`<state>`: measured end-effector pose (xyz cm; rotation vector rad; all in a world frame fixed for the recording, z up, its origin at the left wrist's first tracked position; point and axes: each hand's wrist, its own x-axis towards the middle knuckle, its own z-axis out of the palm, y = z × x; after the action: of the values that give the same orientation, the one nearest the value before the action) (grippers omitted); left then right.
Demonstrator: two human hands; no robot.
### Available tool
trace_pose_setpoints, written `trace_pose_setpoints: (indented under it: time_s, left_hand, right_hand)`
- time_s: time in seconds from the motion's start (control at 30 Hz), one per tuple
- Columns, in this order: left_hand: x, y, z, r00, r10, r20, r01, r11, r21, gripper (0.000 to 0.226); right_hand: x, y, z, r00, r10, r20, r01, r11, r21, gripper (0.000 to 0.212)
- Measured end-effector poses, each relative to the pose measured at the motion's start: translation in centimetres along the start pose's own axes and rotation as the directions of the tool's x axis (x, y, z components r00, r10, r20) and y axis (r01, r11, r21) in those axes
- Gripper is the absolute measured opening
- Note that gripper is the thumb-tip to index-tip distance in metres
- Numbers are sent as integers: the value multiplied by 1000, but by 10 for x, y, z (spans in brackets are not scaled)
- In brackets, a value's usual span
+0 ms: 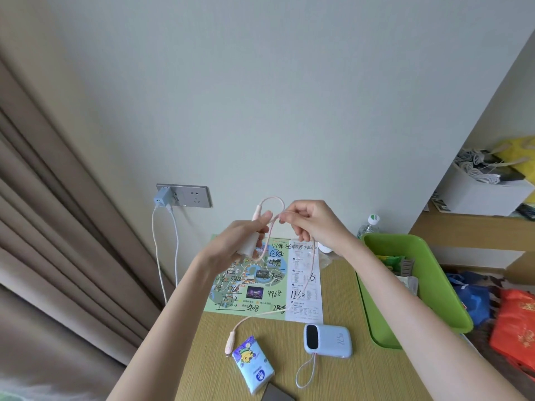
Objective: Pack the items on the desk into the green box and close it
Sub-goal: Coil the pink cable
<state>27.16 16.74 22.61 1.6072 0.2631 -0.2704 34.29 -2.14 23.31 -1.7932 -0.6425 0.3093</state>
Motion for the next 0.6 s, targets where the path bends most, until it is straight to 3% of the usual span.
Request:
trace_pose_setpoints:
  time_s: [0.07,0.27,0.33,0.47,0.6]
  left_hand:
    - [-3,1,6,996,22,88,-23,1000,14,46]
    - [-5,2,19,991,68,112,-71,997,31,26]
    - [-5,3,20,991,90,99,-92,995,22,21]
    - [-1,7,17,991,134,-17,-135,983,-121,19]
    - [1,13,9,973,204,-112,-224,948,-224,17]
  right_hand:
    - [6,-4,-2,998,3,-56,-7,998,-67,17]
    - [14,-1,-10,992,-20,-126,-12,969,-247,37]
    - [13,2,-13,993,12,-120,-29,989,-147,33]
    - [4,21,-23,990,120,-75,-100,968,229,30]
    - [-13,44,-20,983,179,-31,-164,948,273,37]
